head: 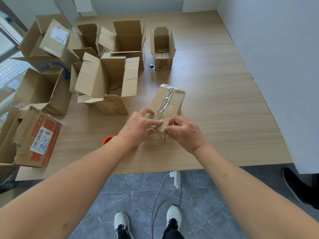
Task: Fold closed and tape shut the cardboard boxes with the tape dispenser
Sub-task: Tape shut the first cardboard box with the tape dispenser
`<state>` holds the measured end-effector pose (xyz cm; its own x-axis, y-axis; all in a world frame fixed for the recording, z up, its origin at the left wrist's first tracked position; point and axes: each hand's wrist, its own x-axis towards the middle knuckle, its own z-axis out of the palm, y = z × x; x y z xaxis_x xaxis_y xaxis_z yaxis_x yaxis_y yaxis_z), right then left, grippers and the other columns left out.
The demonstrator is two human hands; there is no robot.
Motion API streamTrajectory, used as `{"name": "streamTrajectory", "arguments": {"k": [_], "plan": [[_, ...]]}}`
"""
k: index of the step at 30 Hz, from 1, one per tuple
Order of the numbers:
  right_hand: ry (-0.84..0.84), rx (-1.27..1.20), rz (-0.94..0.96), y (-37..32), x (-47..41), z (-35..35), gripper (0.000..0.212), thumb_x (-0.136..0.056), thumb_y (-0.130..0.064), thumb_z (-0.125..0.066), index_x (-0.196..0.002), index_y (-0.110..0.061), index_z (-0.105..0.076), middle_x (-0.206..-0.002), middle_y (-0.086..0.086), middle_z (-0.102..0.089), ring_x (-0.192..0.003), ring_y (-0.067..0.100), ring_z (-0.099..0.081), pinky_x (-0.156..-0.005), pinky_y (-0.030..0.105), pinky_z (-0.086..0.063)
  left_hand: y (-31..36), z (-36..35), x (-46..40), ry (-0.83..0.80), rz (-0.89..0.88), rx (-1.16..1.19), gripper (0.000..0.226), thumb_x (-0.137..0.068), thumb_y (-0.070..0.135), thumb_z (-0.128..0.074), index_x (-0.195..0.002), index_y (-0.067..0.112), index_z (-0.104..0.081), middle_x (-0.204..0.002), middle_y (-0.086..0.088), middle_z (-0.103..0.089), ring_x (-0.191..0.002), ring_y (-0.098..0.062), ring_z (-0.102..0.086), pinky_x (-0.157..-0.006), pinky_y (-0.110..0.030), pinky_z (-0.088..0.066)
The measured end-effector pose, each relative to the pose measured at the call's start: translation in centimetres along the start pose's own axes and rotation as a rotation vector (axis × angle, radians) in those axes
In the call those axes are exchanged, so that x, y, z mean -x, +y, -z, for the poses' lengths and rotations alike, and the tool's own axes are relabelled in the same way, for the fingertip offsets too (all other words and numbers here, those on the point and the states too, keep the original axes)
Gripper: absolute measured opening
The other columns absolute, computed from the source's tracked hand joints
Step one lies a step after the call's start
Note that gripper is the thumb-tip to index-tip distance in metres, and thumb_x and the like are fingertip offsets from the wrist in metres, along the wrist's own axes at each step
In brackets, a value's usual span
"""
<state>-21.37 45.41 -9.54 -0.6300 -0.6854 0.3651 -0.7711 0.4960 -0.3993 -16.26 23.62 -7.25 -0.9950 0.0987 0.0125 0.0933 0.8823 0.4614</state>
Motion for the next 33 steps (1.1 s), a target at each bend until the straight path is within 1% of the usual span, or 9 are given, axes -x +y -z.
{"name": "streamTrajectory", "arguments": {"k": [3,7,9,13,18,22,26,29,33], "plan": [[-0.012,-0.019,-0.006,0.4,0.0,-0.1,0.009,-0.082,-0.011,-0.083,-0.078,-0.012,-0.075,-0.085,0.002,-0.066,-0.072,0.025,-0.062,-0.052,0.038,-0.054,0.1,-0.2,0.3,0.049,0.027,-0.002,0.049,-0.078,0.028,-0.087,-0.125,0.026,-0.074,-0.129,-0.002,-0.060,-0.095,-0.034,-0.057,-0.094,-0.045,-0.049],[-0.004,-0.024,-0.040,0.4,0.5,-0.4,0.014,-0.084,-0.004,-0.079,-0.077,-0.011,-0.069,-0.087,0.002,-0.064,-0.066,0.023,-0.058,-0.049,0.037,-0.053,-1.0,0.4,0.7,0.027,-0.021,0.032,0.051,-0.076,0.001,-0.084,-0.125,0.012,-0.073,-0.137,-0.005,-0.064,-0.119,-0.033,-0.062,-0.104,-0.047,-0.049],[0.003,-0.051,-0.076,0.4,0.8,-0.6,0.011,-0.090,-0.007,-0.076,-0.081,-0.009,-0.070,-0.092,0.002,-0.066,-0.067,0.025,-0.061,-0.052,0.037,-0.055,-2.0,0.9,1.0,0.012,-0.041,0.042,0.046,-0.080,-0.005,-0.079,-0.123,0.010,-0.073,-0.139,-0.004,-0.063,-0.122,-0.032,-0.062,-0.106,-0.049,-0.048],[0.010,-0.109,-0.095,0.6,0.6,-0.3,0.013,-0.094,-0.012,-0.074,-0.082,-0.005,-0.074,-0.096,0.002,-0.067,-0.067,0.024,-0.064,-0.058,0.036,-0.057,-3.1,1.0,1.6,0.043,-0.115,0.060,0.037,-0.079,-0.005,-0.082,-0.114,0.004,-0.076,-0.130,-0.009,-0.068,-0.104,-0.035,-0.070,-0.094,-0.052,-0.056],[-0.026,-0.124,-0.097,0.3,0.5,-0.2,0.012,-0.081,-0.009,-0.085,-0.086,-0.004,-0.075,-0.100,0.005,-0.067,-0.076,0.022,-0.066,-0.065,0.035,-0.058,-3.3,0.0,2.1,0.140,-0.152,0.092,0.033,-0.077,-0.007,-0.082,-0.109,0.003,-0.079,-0.121,-0.010,-0.072,-0.087,-0.036,-0.071,-0.080,-0.050,-0.060],[0.029,-0.095,-0.204,-0.9,0.5,-1.2,0.013,-0.083,-0.007,-0.082,-0.079,-0.003,-0.070,-0.095,0.006,-0.065,-0.069,0.021,-0.060,-0.059,0.036,-0.055,-3.7,0.3,2.3,0.061,-0.205,0.068,0.034,-0.084,-0.007,-0.077,-0.116,0.004,-0.076,-0.131,-0.010,-0.067,-0.106,-0.037,-0.070,-0.088,-0.052,-0.058],[0.029,-0.084,-0.267,-1.6,0.5,-1.3,0.012,-0.083,-0.009,-0.082,-0.086,-0.005,-0.071,-0.099,0.005,-0.065,-0.072,0.027,-0.064,-0.061,0.041,-0.057,-5.5,2.0,1.6,-0.056,-0.290,-0.016,0.038,-0.087,-0.004,-0.075,-0.123,0.010,-0.074,-0.146,-0.015,-0.055,-0.138,-0.040,-0.049,-0.113,-0.051,-0.043],[0.063,-0.060,-0.309,-2.2,0.2,-1.5,0.020,-0.081,-0.019,-0.085,-0.082,-0.006,-0.070,-0.097,0.004,-0.064,-0.072,0.025,-0.063,-0.063,0.037,-0.055,-6.1,2.2,1.3,-0.058,-0.295,-0.021,0.037,-0.089,0.000,-0.075,-0.121,0.018,-0.076,-0.147,-0.012,-0.055,-0.143,-0.035,-0.044,-0.111,-0.050,-0.046],[0.178,-0.012,-0.442,-4.1,-0.2,-2.7,0.020,-0.085,-0.013,-0.081,-0.077,-0.003,-0.066,-0.093,0.004,-0.063,-0.068,0.023,-0.059,-0.061,0.041,-0.053,-5.9,1.2,2.0,-0.020,-0.269,0.062,0.034,-0.093,0.000,-0.070,-0.123,0.016,-0.075,-0.146,-0.012,-0.056,-0.141,-0.031,-0.047,-0.102,-0.052,-0.052]]}}
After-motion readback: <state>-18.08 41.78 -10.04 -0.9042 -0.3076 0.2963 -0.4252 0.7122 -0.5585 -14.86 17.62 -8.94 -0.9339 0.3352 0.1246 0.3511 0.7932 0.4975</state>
